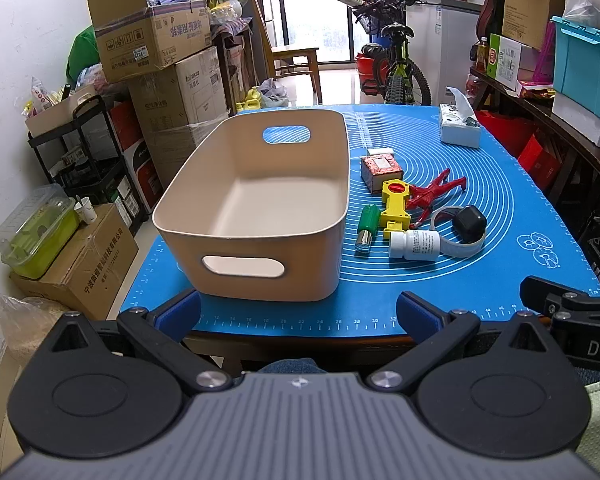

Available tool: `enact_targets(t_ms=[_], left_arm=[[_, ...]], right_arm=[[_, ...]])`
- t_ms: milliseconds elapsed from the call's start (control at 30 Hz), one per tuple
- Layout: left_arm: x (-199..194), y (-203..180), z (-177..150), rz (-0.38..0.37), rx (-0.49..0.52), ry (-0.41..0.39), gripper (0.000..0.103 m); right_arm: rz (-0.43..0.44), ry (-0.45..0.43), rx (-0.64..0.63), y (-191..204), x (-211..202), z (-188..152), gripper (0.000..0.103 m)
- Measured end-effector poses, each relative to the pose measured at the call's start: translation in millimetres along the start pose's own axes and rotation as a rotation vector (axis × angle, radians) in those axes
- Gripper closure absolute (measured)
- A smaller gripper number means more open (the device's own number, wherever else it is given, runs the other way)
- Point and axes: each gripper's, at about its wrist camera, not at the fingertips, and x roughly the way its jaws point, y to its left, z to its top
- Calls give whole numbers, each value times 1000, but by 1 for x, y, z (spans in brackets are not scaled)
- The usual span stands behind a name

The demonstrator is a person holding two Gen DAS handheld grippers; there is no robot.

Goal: Organize rigid objects
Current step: 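Grasp the black earbud case with the right gripper while the left gripper clamps the basket rim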

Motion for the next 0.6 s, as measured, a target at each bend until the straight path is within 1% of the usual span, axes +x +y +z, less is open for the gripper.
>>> enact_targets(t_ms=[267,400,500,600], left_arm=[[0,4,2,16,13,1,0],[3,8,6,20,11,21,0],[7,17,17,15,-17,24,0],[12,27,35,54,-48,1,0]], right_arm=[[-7,-5,15,-2,-3,4,2],[-1,-8,22,-1,-5,10,2],[17,-10,39,-4,-1,20,2],[23,-19,38,-4,7,33,2]])
